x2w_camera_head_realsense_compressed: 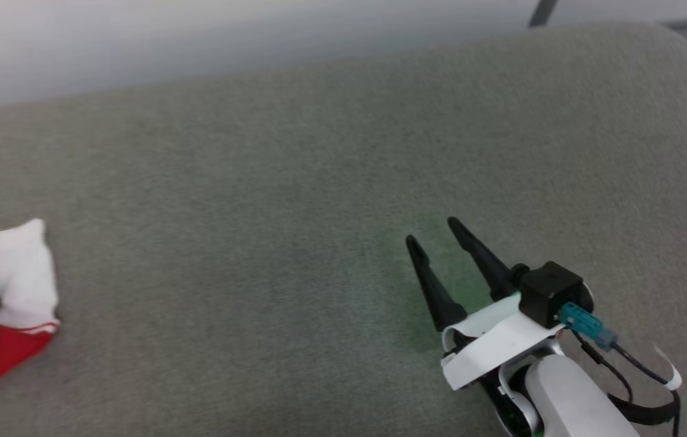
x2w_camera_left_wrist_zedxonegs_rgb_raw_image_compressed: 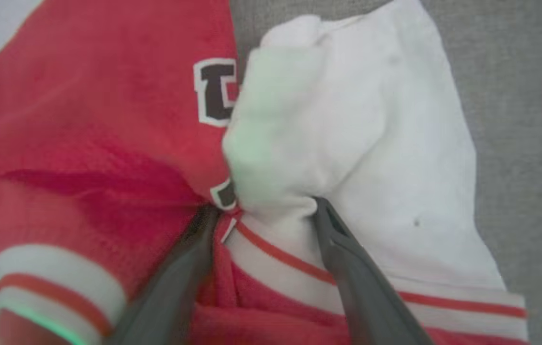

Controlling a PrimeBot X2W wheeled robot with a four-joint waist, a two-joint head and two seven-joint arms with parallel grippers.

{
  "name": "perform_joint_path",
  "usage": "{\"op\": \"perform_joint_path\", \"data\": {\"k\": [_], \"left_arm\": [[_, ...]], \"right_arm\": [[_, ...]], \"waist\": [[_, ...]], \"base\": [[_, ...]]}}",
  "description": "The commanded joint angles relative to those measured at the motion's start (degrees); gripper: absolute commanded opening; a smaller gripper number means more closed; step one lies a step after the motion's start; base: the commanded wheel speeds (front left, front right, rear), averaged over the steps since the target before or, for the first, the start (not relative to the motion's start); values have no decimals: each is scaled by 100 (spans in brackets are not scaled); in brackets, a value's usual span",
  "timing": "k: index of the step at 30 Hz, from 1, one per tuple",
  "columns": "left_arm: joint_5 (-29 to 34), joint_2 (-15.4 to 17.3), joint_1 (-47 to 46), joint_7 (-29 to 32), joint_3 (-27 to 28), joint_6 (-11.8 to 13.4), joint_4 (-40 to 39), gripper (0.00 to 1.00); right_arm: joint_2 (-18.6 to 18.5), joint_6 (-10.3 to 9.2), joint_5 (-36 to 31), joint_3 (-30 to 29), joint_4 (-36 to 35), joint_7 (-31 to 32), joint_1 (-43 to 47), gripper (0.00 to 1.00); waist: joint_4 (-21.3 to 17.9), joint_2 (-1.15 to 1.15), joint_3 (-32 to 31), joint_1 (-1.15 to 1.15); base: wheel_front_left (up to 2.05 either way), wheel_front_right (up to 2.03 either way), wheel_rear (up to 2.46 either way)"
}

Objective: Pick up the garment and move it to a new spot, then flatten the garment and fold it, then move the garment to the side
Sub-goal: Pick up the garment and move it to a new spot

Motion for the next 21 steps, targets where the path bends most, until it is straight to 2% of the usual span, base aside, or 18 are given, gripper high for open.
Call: {"op": "perform_joint_path", "data": {"k": [1,5,6,8,9,14,18,21], "left_arm": [[23,-11,-66,74,-43,7,211,100],[-83,-250,-2,175,-148,7,620,100],[-134,-326,33,179,-174,7,649,95],[-260,-423,68,192,-179,7,744,5],[-278,-441,81,183,-195,7,796,0],[-187,-361,-64,-363,-259,1,767,0],[-191,-379,-263,-948,-298,-13,487,0],[-238,-378,-335,-1173,-317,-5,323,0]], "right_arm": [[18,-2,42,79,-41,-4,-70,100],[20,-3,57,186,-58,-4,-111,100],[20,-2,52,196,-59,-4,-111,100],[19,-2,44,213,-51,-4,-102,100],[20,-2,32,213,-41,-4,-87,100],[17,-2,6,118,38,-4,43,100],[16,-2,37,40,95,-4,193,100],[16,-2,59,-17,120,-4,269,100]], "waist": [[-336,0,334,0],[-365,0,343,0],[-361,0,338,0],[-339,0,315,0],[-323,0,291,0],[-182,0,62,0],[-7,0,-212,0],[79,0,-341,0]], "base": [[0,0,0],[0,0,0],[0,0,0],[0,0,0],[0,0,0],[0,0,0],[0,0,0],[0,0,0]]}}
